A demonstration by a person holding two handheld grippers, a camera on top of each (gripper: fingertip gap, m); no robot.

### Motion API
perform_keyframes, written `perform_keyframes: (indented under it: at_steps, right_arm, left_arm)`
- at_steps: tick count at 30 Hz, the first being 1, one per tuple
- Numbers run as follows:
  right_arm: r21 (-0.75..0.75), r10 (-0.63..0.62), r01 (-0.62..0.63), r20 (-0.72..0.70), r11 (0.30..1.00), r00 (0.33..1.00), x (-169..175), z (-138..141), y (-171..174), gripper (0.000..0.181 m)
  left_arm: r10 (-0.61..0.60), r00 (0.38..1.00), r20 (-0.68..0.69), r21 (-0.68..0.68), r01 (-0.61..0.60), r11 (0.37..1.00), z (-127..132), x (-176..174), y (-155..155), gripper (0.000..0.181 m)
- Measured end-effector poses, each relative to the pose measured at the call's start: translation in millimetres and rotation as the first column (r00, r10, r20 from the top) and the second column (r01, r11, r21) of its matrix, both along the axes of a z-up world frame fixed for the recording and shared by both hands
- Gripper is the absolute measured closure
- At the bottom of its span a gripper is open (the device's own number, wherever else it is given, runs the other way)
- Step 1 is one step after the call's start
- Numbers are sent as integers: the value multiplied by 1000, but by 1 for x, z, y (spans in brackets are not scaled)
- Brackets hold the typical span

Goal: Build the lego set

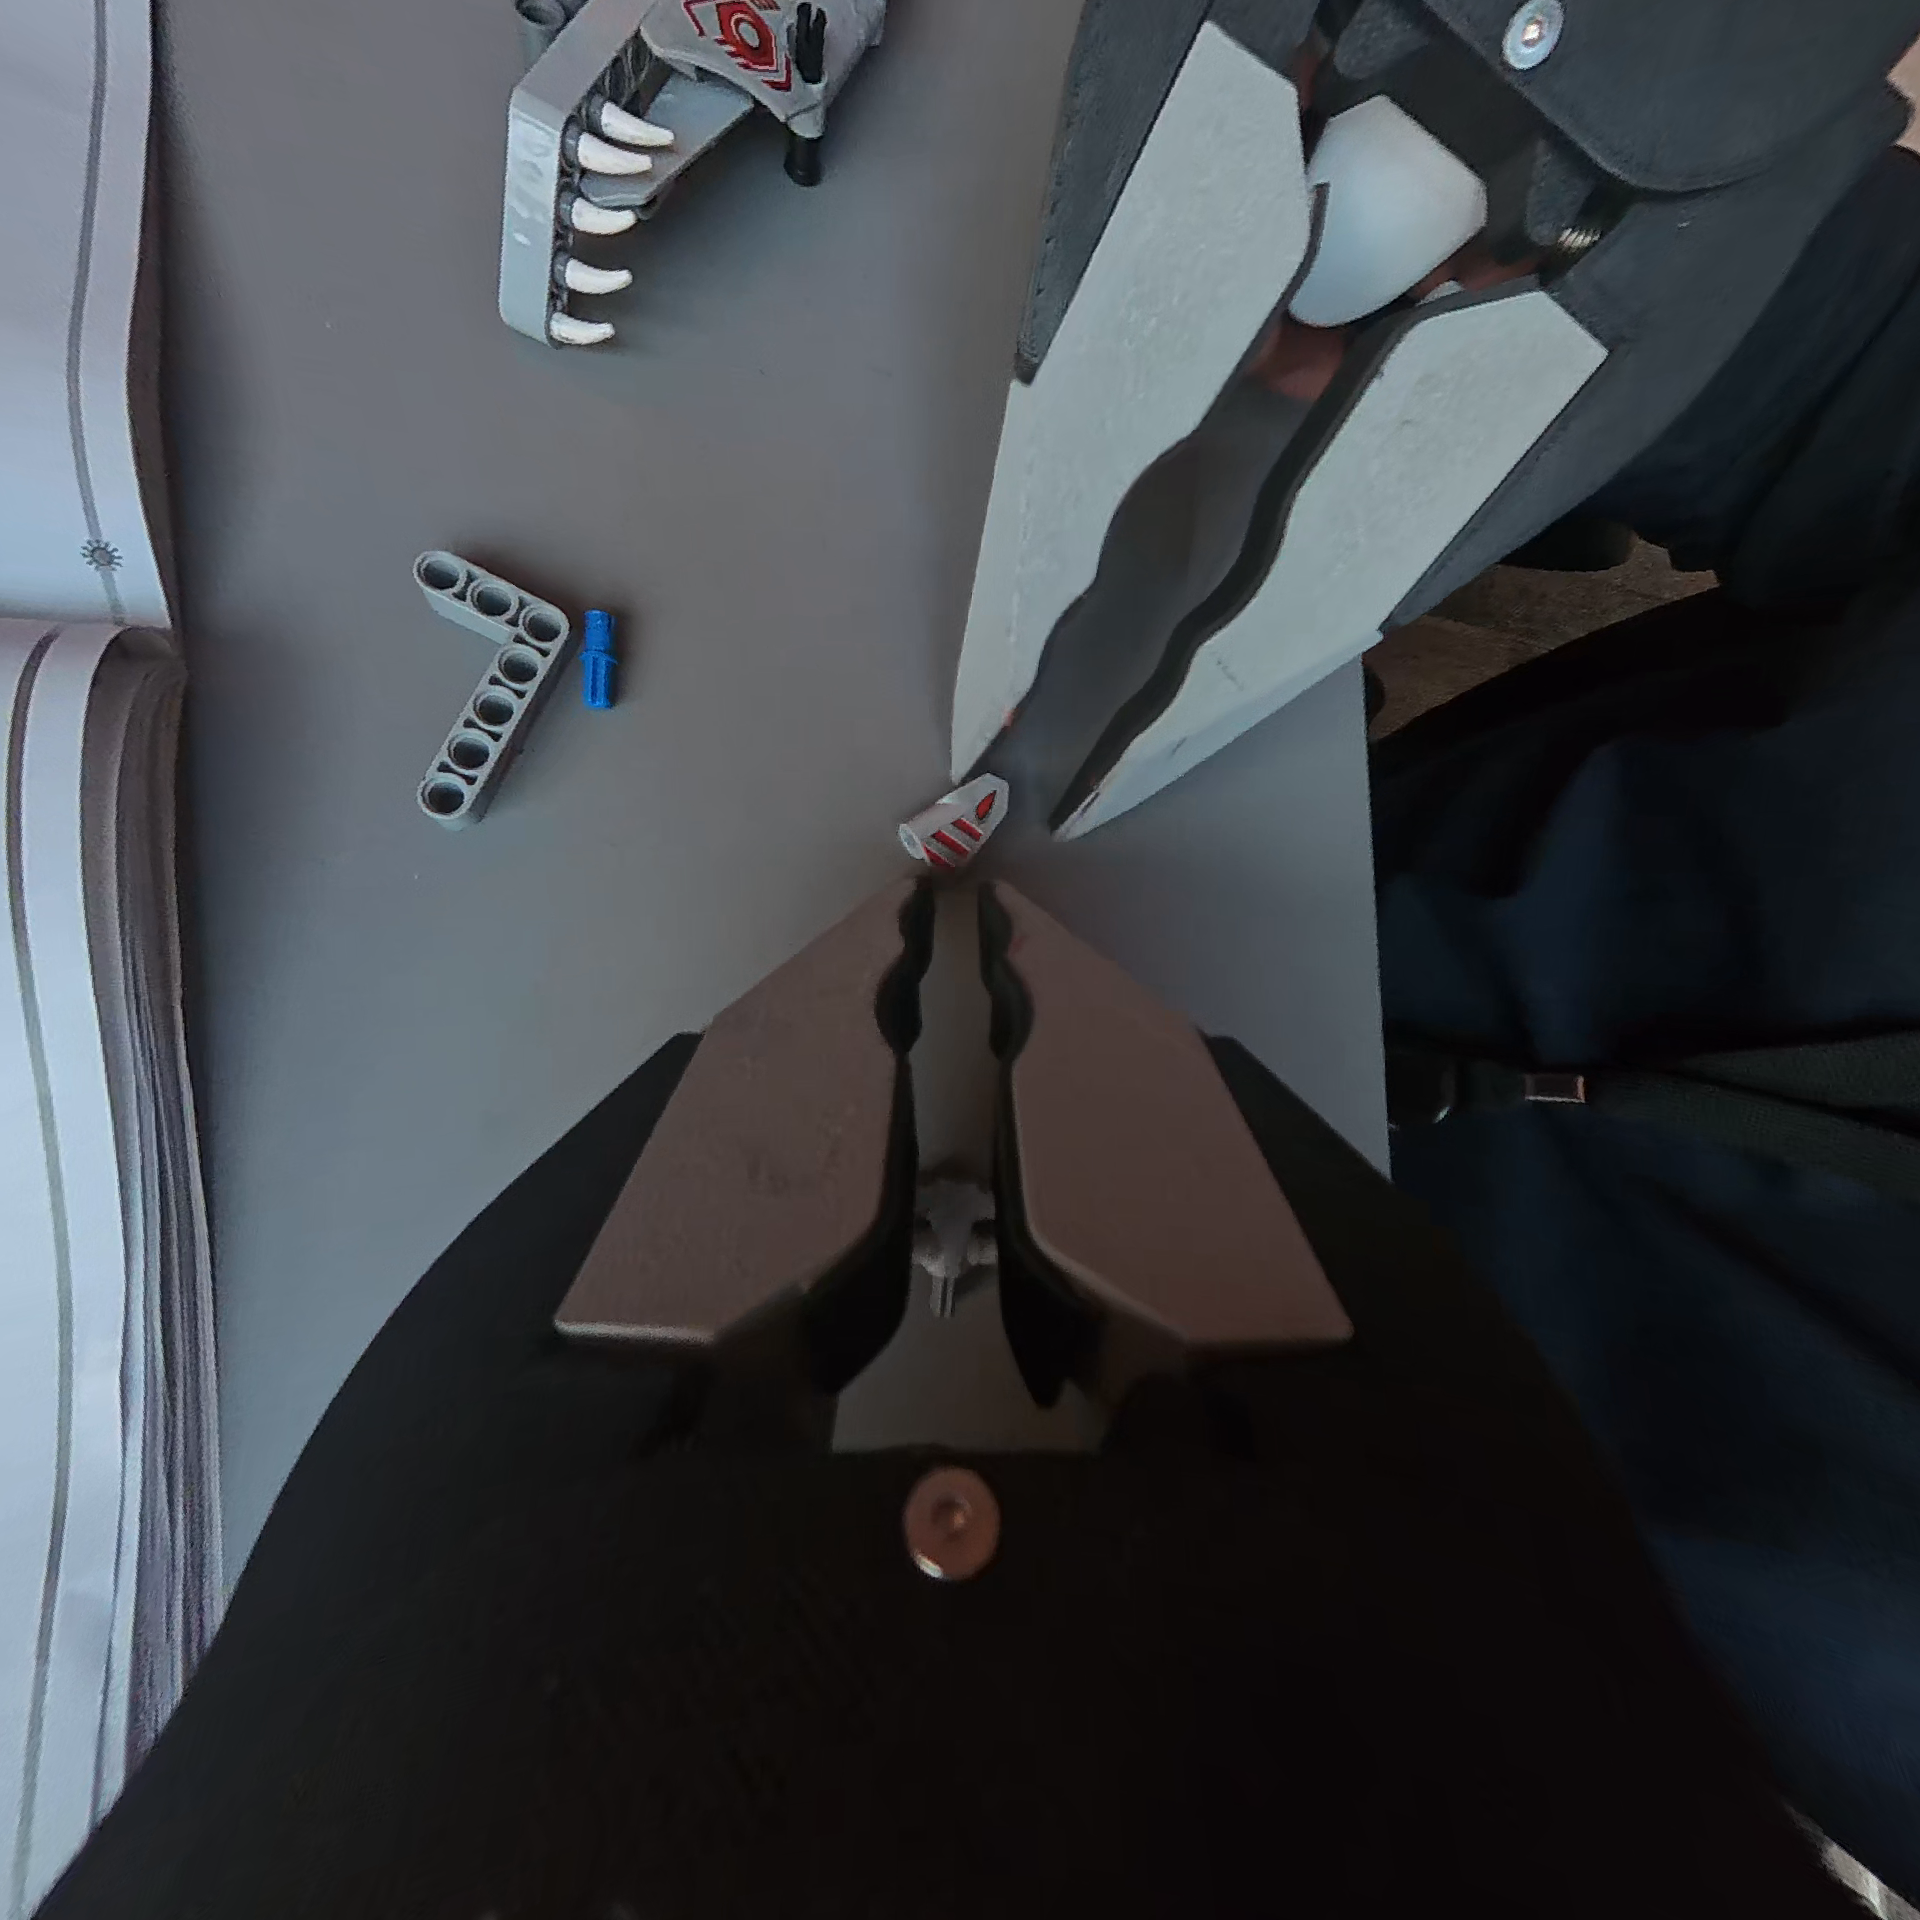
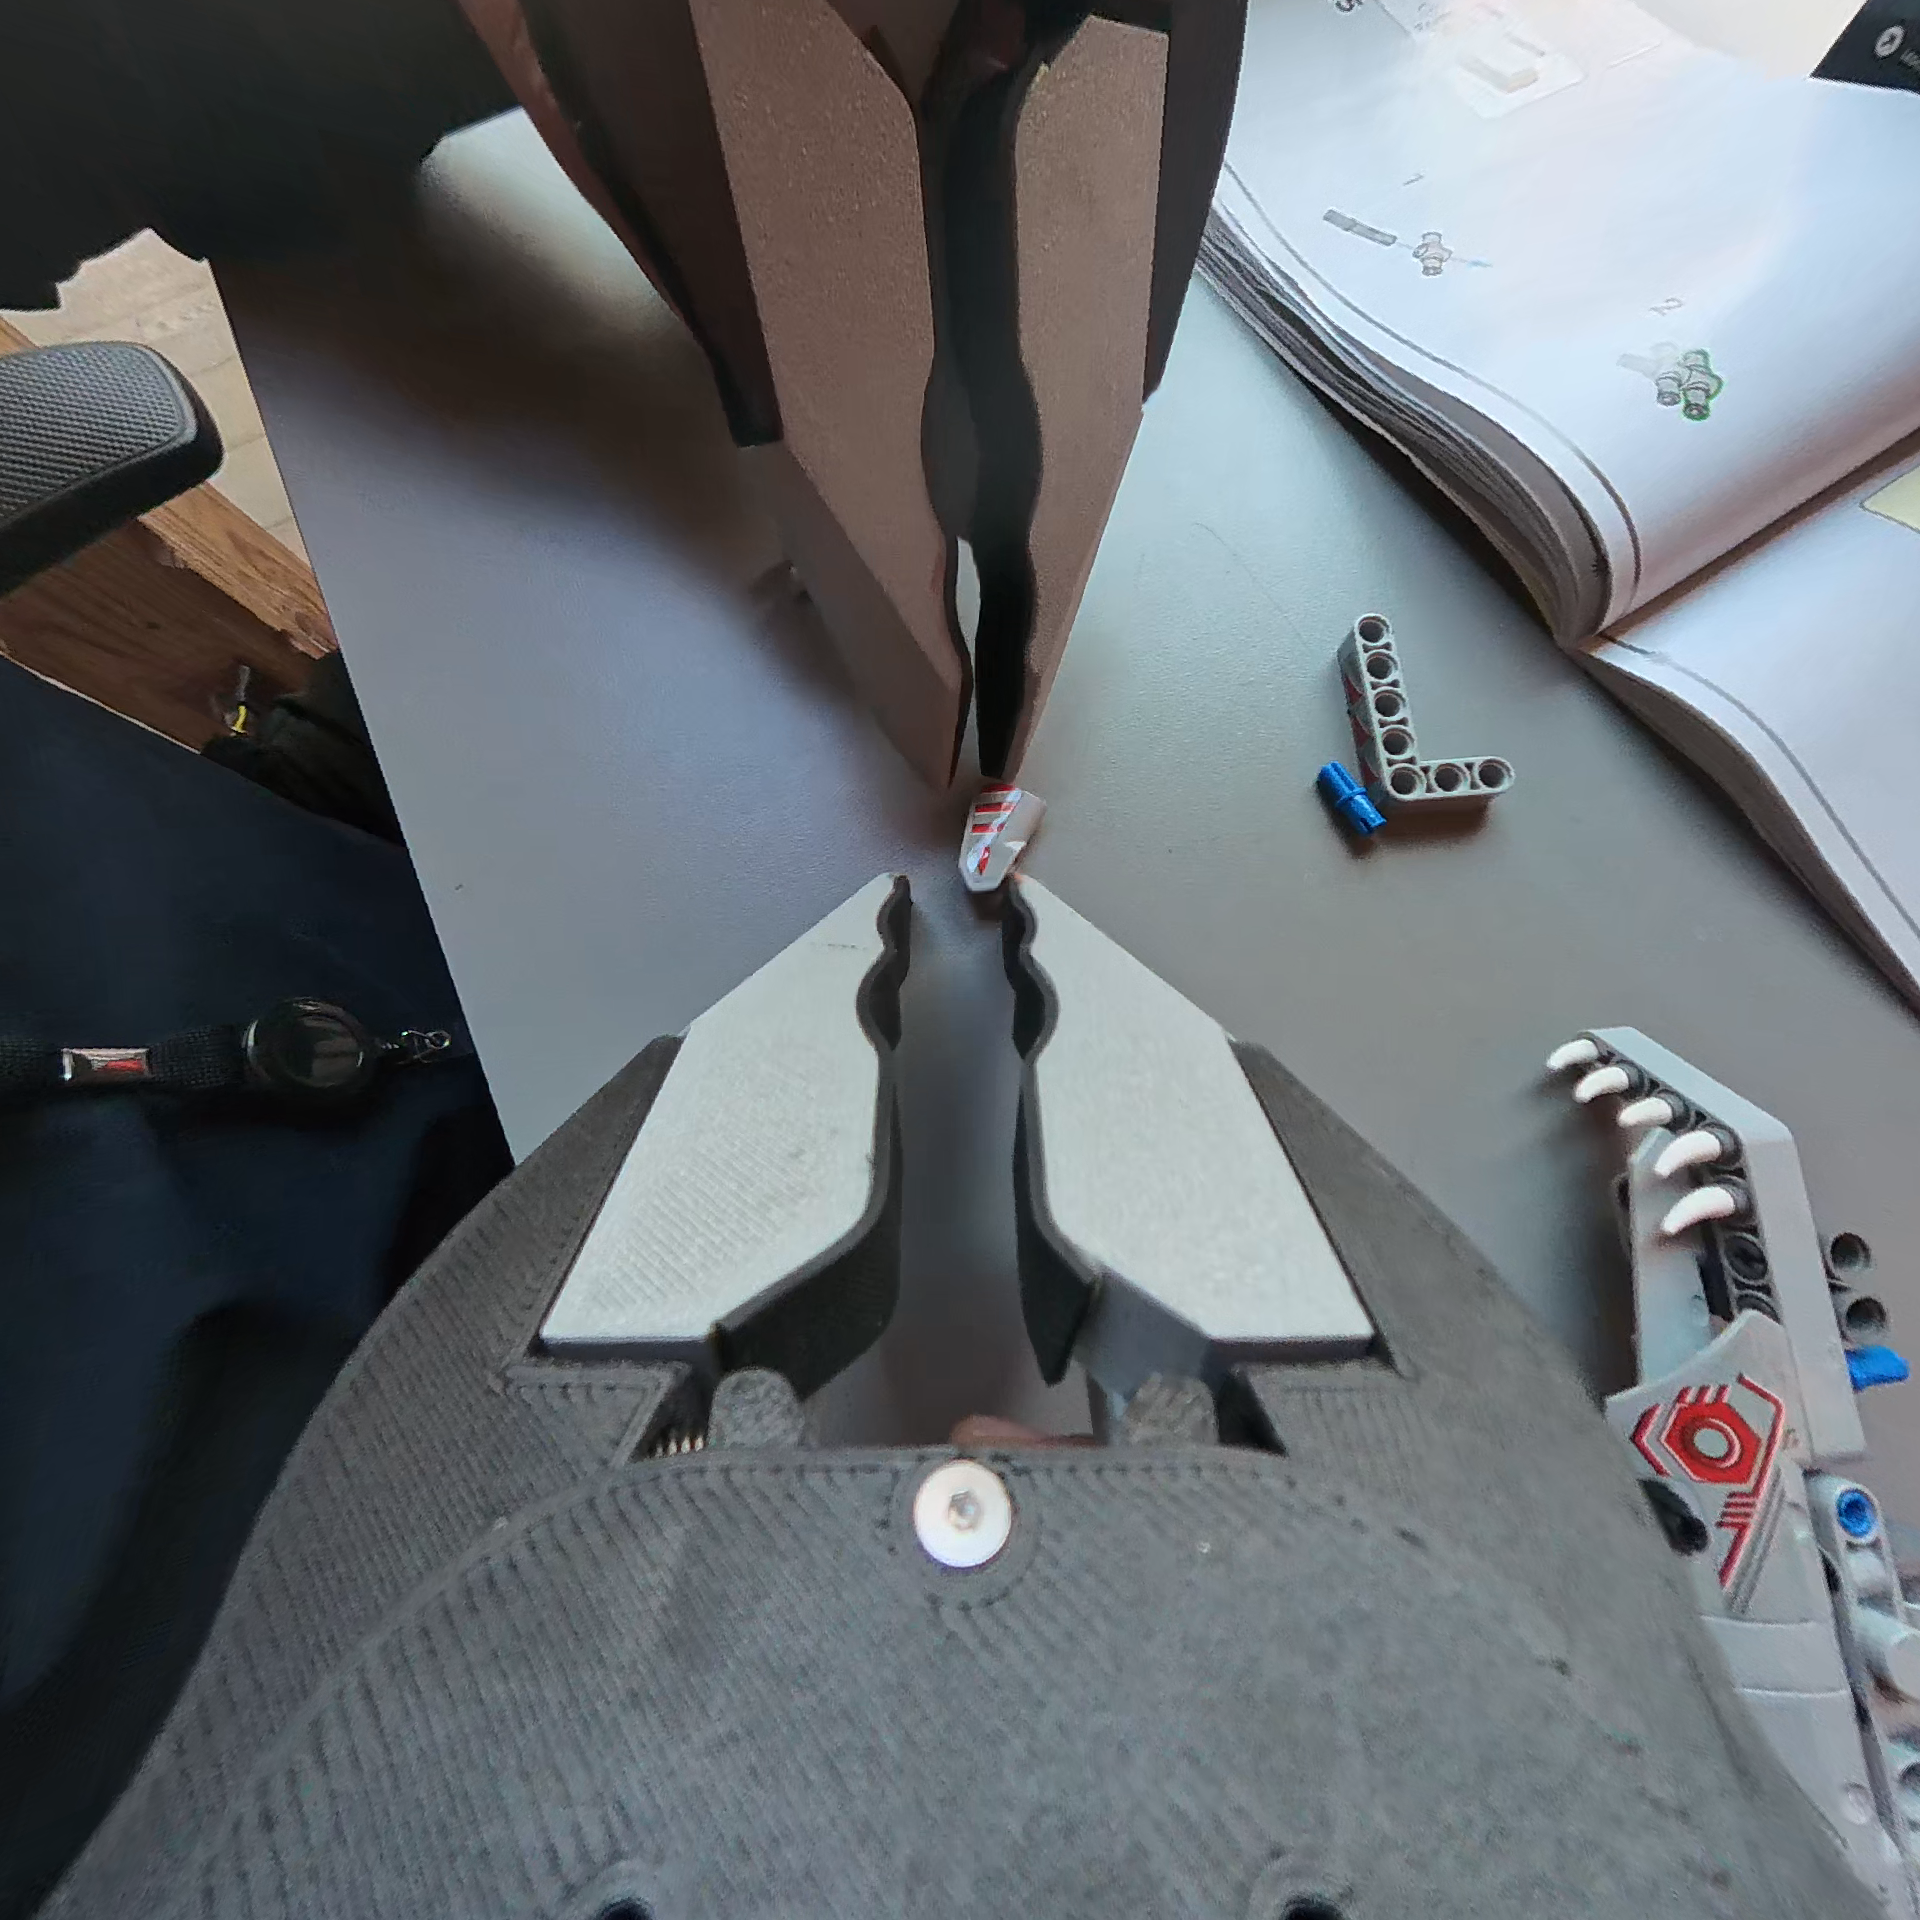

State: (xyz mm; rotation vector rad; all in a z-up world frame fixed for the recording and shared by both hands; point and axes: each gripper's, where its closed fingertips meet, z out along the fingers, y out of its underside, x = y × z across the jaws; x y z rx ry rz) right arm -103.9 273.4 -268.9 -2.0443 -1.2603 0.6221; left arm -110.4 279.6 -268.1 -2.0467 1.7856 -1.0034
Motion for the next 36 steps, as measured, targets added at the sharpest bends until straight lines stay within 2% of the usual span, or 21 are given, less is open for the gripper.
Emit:
perform_keyframes:
  at_steps: [6,25,36]
  right_arm:
    - [-9,35,-35,-5,999,999,-5,0,-8,169]
    - [-23,43,-44,-22,999,999,-3,1,-10,167]
    - [14,55,-55,-22,998,998,-9,4,-10,168]
  left_arm:
    - [-1,1000,-1,10,1,1000,0,0,0,178]
    - [24,1000,-1,37,-24,999,0,-1,8,176]
    - [17,1000,1,47,-17,999,-1,1,6,176]
